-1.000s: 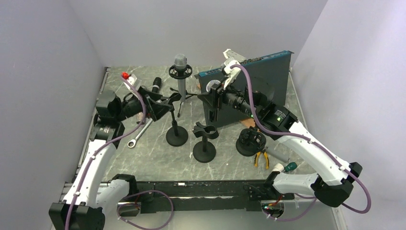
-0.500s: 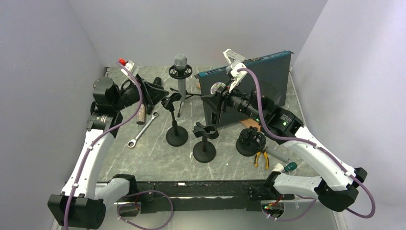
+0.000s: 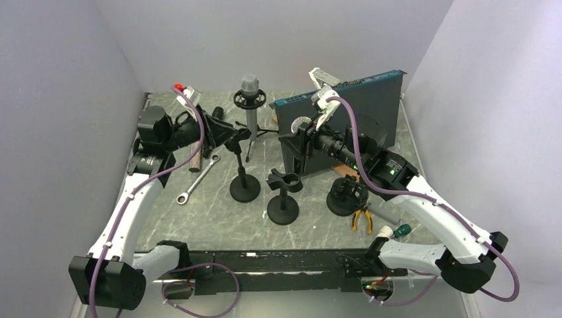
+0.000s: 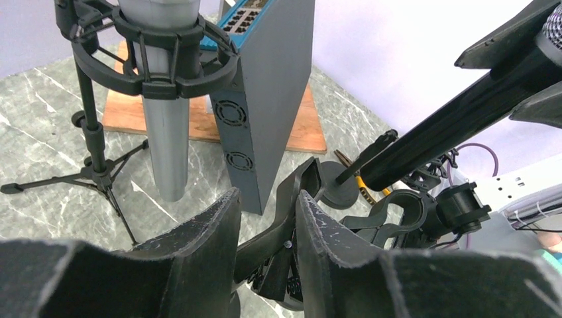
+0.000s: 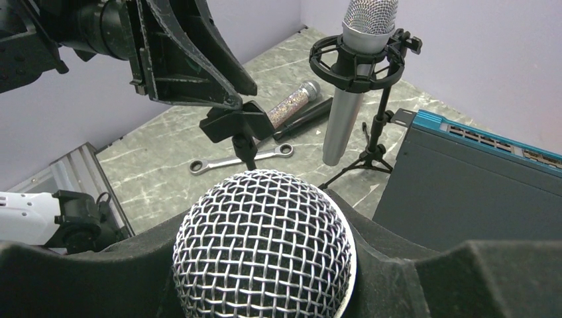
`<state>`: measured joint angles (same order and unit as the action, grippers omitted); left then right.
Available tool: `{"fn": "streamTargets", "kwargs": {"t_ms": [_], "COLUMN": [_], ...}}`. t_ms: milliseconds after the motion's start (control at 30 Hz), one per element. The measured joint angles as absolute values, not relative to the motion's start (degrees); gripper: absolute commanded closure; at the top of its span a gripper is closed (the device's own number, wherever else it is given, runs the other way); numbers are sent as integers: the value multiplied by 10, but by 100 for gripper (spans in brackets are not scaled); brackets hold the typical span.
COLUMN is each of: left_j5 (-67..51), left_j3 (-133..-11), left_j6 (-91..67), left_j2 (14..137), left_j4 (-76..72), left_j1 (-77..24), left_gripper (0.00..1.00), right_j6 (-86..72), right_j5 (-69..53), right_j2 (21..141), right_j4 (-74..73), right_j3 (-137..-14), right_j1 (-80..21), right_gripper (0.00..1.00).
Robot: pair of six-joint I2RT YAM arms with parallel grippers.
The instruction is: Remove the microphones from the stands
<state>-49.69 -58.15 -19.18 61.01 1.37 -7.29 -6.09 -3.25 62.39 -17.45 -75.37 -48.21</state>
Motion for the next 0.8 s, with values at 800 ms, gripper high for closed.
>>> {"fn": "streamTargets", "kwargs": {"t_ms": [800], "left_j5": [-426], "left_j3": [-426], "left_j6": [-159], "left_j2": [576], "left_j4": [8], "left_j1": [-99], "left_gripper": [60], "right_j6": [-65], "right_j5": [-33], "right_j2": [623], "right_j4": [-166], "right_j3": [-744], "right_j1": [-482], "right_gripper": [100]}}
